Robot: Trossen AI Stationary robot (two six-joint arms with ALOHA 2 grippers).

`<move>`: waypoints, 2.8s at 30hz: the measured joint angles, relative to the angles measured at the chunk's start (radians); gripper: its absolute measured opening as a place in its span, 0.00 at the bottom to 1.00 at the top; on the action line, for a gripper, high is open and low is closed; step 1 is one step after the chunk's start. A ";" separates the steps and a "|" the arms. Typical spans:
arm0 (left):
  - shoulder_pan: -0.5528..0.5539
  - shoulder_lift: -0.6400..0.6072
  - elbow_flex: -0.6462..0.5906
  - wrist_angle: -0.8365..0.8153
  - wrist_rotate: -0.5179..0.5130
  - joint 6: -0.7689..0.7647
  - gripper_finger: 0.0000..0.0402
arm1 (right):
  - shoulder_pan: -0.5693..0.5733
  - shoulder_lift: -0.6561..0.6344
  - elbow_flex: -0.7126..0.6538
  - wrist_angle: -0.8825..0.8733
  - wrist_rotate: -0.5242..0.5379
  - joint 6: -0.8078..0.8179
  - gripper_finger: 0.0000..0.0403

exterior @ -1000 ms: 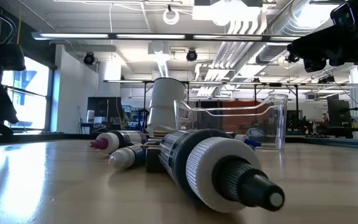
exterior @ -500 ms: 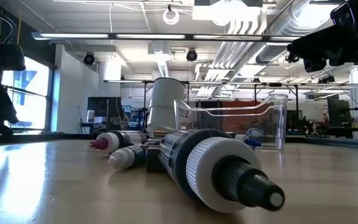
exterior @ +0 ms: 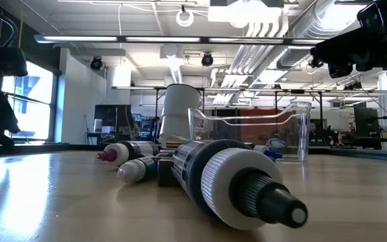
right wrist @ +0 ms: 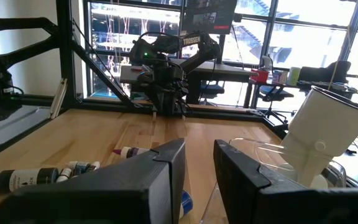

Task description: Pick & Place food coloring

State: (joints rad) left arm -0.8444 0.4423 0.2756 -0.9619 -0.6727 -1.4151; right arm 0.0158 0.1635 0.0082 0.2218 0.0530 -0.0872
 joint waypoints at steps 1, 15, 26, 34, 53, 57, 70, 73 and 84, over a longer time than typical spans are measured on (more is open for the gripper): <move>0.000 0.000 0.000 0.000 0.000 0.000 0.50 | 0.000 0.000 0.000 0.000 0.000 0.000 0.19; 0.000 0.000 0.000 0.000 0.000 0.000 0.50 | 0.000 0.000 0.000 0.000 0.000 0.000 0.19; 0.000 0.000 0.000 0.000 0.000 0.000 0.50 | 0.000 0.000 0.000 0.000 0.000 0.000 0.19; 0.000 0.000 0.000 0.007 -0.020 -0.004 0.50 | 0.000 0.000 0.000 0.000 0.000 0.000 0.19; 0.000 0.000 0.068 0.247 -0.778 0.277 0.50 | 0.000 0.000 0.000 0.000 0.000 0.000 0.19; 0.000 0.002 0.070 0.410 -0.756 0.440 0.50 | 0.000 0.000 0.000 0.000 0.000 0.000 0.19; 0.000 0.244 0.072 1.269 -0.504 1.334 0.50 | 0.000 0.000 0.000 0.000 0.000 0.000 0.19; 0.000 0.318 0.071 1.262 -0.515 1.377 0.50 | 0.000 0.000 0.000 0.000 0.000 0.000 0.19; 0.000 0.453 0.072 1.258 -0.530 1.331 0.50 | 0.000 0.000 0.000 0.039 -0.049 0.100 0.19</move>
State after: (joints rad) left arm -0.8440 0.8954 0.3473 0.2966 -1.2027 -0.0837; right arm 0.0158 0.1635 0.0082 0.2604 0.0038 0.0126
